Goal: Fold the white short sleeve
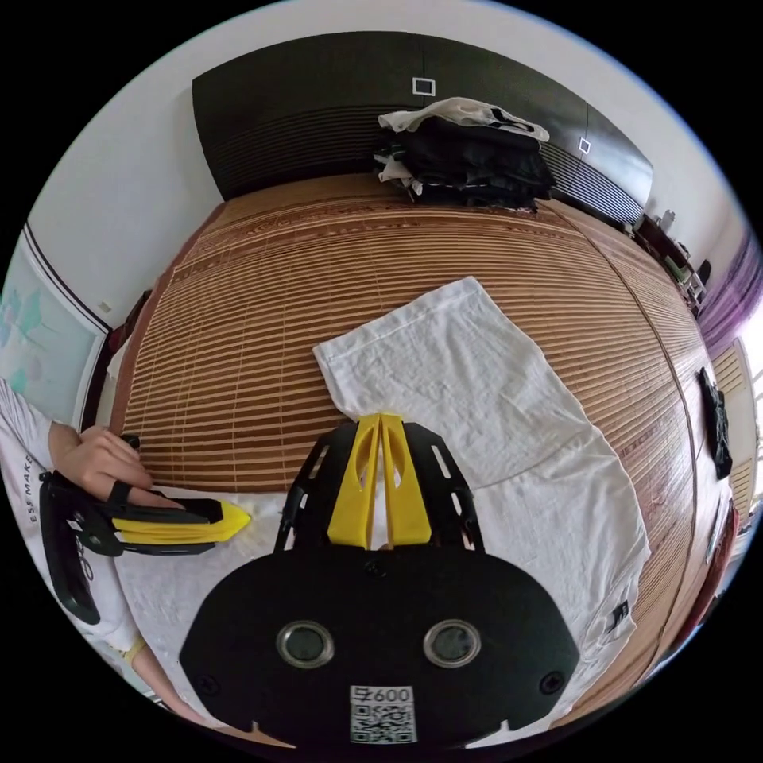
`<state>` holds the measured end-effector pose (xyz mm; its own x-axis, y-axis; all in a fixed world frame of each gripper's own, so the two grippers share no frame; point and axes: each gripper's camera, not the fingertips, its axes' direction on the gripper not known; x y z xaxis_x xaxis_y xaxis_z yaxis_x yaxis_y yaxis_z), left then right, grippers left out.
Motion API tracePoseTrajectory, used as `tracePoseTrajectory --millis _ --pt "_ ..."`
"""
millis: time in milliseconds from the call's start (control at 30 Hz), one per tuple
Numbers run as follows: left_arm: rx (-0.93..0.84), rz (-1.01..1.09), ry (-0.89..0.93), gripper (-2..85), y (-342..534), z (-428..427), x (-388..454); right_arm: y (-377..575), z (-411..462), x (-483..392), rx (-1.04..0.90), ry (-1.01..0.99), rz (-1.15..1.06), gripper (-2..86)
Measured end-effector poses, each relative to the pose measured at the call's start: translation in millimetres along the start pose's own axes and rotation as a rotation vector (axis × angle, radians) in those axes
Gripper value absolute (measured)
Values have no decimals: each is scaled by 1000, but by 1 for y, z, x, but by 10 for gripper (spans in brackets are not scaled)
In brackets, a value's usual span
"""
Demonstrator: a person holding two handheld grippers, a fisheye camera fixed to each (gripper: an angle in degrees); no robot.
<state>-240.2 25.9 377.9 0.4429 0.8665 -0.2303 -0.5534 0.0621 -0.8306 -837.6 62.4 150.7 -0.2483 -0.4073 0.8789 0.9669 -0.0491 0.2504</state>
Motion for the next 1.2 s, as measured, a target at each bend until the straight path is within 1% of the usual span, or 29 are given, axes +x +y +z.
tracePoseTrajectory --millis 67,100,167,267,333,367,433,467,533,567,600,633,700,733,833,900,967,1033,1067,1100,1133,1200 --pt "2 6 -10 2 5 2 0 15 -17 -1 68 -25 34 -8" --pt "3 5 -9 2 7 3 -1 27 -31 -2 131 -40 62 -8" --pt "7 0 -3 2 11 4 -3 52 -52 -5 211 -28 129 -8" --pt "20 -17 10 2 19 7 -9 111 -86 -13 280 59 247 -8" --pt "27 -22 15 2 23 8 -11 181 -110 -25 319 149 349 -8" --pt "29 -29 17 2 26 9 -13 201 -116 -28 318 173 384 -8" --pt "33 -32 21 2 30 11 -16 290 -138 -38 306 289 540 -8" --pt "35 -46 32 1 32 12 -19 314 -144 -41 306 324 584 -8" --pt "31 -85 63 2 36 14 -28 412 -170 -46 317 443 818 -8" --pt "26 -117 90 1 38 16 -34 436 -177 -46 319 465 892 -8" --pt "24 -132 103 1 39 17 -38 482 -190 -44 308 497 1037 -8" --pt "24 -165 130 1 41 19 -44 523 -202 -40 279 519 1189 -8" --pt "21 -196 161 1 46 23 -53 573 -215 -31 262 488 1330 -8" --pt "19 -205 168 2 46 24 -55 600 -224 -23 287 460 1378 -8" --pt "5 -258 218 2 50 28 -68 646 -243 9 405 449 1473 -8" --pt "11 -276 244 3 55 31 -75 659 -250 38 484 451 1468 -8" --pt "14 -284 256 3 57 33 -79 666 -250 75 485 457 1472 -8" --pt "16 -297 273 3 60 35 -84 669 -234 130 352 413 1499 -8" --pt "17 -308 284 3 62 36 -87 671 -229 143 314 405 1524 -8" --pt "18 -313 291 3 63 38 -89 676 -226 160 325 428 1572 -8" --pt "17 -314 293 3 63 38 -89 677 -226 168 415 462 1536 -8" --pt "16 -314 291 3 63 39 -90 677 -224 179 467 532 1476 -8"
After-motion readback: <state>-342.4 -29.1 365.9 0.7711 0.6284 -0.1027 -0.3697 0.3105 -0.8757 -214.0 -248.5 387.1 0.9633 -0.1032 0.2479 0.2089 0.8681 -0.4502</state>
